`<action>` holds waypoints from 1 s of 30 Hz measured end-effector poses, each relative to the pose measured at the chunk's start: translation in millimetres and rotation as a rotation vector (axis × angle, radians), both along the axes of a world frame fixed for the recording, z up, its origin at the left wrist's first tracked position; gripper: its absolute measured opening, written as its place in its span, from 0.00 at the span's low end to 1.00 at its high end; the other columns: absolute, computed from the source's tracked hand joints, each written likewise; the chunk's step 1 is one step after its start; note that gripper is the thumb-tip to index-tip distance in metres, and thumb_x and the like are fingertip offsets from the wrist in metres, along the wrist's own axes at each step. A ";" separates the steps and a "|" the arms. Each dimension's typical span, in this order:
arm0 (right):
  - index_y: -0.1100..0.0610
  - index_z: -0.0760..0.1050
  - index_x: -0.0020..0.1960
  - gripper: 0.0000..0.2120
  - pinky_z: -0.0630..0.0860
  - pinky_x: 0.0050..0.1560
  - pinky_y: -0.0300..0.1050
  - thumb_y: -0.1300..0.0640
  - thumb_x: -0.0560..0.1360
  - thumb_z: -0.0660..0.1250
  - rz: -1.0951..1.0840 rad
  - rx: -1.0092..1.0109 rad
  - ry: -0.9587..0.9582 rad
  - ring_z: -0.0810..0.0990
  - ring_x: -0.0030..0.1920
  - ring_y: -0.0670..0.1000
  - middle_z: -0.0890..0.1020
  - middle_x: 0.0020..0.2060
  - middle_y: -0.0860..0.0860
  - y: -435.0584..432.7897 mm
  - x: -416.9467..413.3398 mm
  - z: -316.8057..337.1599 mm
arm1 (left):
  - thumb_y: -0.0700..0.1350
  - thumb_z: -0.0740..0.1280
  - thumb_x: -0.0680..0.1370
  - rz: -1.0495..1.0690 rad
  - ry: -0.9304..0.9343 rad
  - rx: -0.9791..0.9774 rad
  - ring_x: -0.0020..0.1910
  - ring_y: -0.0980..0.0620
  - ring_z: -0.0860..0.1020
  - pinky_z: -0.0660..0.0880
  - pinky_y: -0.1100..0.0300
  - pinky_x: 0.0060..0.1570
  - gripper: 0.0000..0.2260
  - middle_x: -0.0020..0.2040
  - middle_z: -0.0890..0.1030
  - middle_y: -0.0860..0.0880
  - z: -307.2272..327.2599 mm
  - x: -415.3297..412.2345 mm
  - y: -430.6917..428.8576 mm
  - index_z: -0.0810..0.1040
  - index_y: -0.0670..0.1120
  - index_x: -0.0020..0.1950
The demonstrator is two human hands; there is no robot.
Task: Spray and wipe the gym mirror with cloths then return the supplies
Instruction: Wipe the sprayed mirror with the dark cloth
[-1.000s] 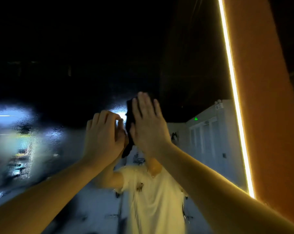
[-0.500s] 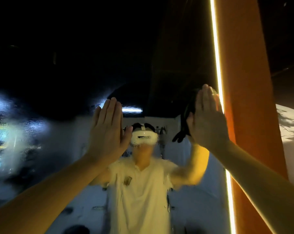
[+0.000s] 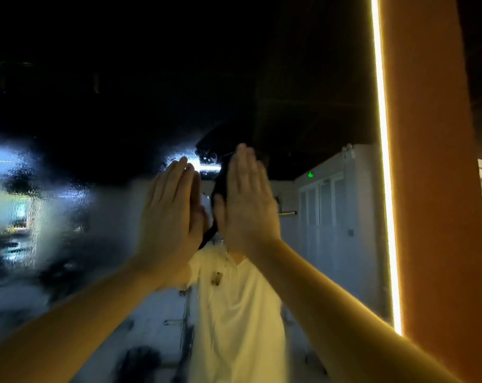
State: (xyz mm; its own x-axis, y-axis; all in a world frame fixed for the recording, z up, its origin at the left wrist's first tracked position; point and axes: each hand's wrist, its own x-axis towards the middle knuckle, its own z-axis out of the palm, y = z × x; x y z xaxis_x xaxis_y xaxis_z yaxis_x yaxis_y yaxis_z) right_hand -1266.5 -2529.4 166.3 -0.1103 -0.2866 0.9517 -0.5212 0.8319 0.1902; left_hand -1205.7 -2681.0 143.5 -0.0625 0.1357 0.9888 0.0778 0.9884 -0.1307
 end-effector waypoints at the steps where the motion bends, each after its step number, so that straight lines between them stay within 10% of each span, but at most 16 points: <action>1: 0.62 0.41 0.83 0.35 0.42 0.83 0.55 0.41 0.86 0.43 0.019 0.088 0.023 0.38 0.83 0.57 0.41 0.83 0.60 -5.8 0.2 -11.5 | 0.45 0.59 0.81 -0.002 -0.005 0.010 0.81 0.41 0.61 0.55 0.45 0.81 0.28 0.81 0.64 0.38 -8.4 1.7 -0.1 0.63 0.37 0.80; 5: 0.63 0.47 0.82 0.33 0.45 0.83 0.55 0.42 0.87 0.46 -0.053 0.275 0.145 0.47 0.83 0.58 0.52 0.83 0.61 18.1 -11.3 -38.5 | 0.47 0.65 0.79 0.016 -0.071 0.003 0.81 0.39 0.61 0.62 0.37 0.78 0.33 0.81 0.63 0.36 -40.1 -6.3 1.5 0.61 0.35 0.81; 18: 0.65 0.52 0.83 0.30 0.55 0.80 0.64 0.49 0.87 0.46 -0.113 -0.176 0.034 0.49 0.83 0.59 0.54 0.83 0.61 205.2 -58.7 -73.2 | 0.65 0.46 0.85 0.152 -0.074 0.012 0.83 0.37 0.53 0.50 0.40 0.82 0.39 0.83 0.55 0.34 -62.3 -36.4 25.2 0.55 0.34 0.83; 22: 0.68 0.55 0.81 0.30 0.56 0.80 0.63 0.50 0.86 0.51 -0.132 -0.439 0.024 0.54 0.82 0.62 0.58 0.81 0.65 163.7 -52.5 -90.5 | 0.68 0.45 0.85 0.155 -0.104 0.004 0.84 0.38 0.53 0.52 0.39 0.81 0.41 0.83 0.56 0.35 -61.4 -32.0 22.6 0.55 0.34 0.83; 30: 0.64 0.46 0.83 0.35 0.42 0.83 0.56 0.42 0.86 0.50 -0.014 -0.242 -0.051 0.42 0.83 0.60 0.48 0.83 0.62 38.3 -14.6 -103.2 | 0.53 0.60 0.84 0.077 -0.123 -0.111 0.84 0.42 0.55 0.52 0.40 0.82 0.30 0.83 0.59 0.39 -85.0 3.2 -5.0 0.62 0.38 0.82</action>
State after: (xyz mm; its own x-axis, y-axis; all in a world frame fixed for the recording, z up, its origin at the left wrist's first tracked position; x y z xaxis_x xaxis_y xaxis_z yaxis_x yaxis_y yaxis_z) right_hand -1281.2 -2491.1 63.1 -0.1625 -0.0487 0.9855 -0.5128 0.8575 -0.0422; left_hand -1202.6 -2686.0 58.5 -0.1964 0.2335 0.9523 0.0249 0.9721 -0.2332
